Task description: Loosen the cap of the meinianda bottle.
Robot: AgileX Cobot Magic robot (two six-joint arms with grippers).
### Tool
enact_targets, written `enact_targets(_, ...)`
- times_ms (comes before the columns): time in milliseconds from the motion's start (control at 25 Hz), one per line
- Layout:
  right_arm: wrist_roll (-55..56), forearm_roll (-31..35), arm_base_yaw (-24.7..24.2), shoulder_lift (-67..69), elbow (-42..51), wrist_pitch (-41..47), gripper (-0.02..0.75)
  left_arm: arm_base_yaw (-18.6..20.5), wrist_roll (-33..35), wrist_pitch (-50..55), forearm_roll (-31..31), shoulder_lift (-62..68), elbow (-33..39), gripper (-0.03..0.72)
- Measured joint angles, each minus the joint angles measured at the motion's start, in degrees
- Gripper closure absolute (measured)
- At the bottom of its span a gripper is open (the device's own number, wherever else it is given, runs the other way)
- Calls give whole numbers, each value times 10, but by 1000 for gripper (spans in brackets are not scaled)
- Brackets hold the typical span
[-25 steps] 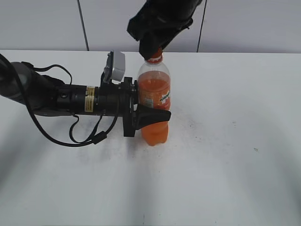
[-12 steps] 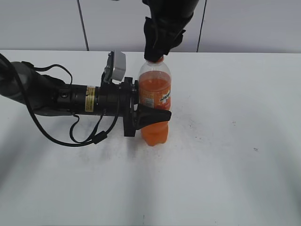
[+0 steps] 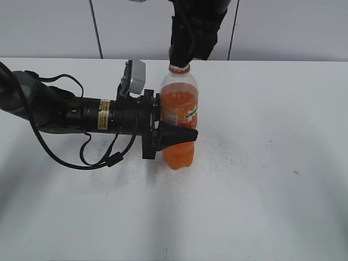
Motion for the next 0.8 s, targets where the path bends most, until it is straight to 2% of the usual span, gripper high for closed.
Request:
enact_targets(240, -29, 23, 0, -28, 0, -1, 468, 0, 2, -3, 7, 0, 0, 270)
enact_targets(400, 85, 14, 0, -43, 0, -1, 468, 0, 2, -5, 8, 0, 0, 270)
enact_targets(560, 231, -26, -10, -66, 0, -1, 468, 0, 2, -5, 9, 0, 0, 270)
enact_targets(680, 304, -27, -48, -76, 13, -2, 468, 0, 2, -5, 9, 0, 0, 270)
enact_targets(800, 352, -19, -131, -84, 59, -6, 468, 0, 2, -5, 10, 0, 0, 270)
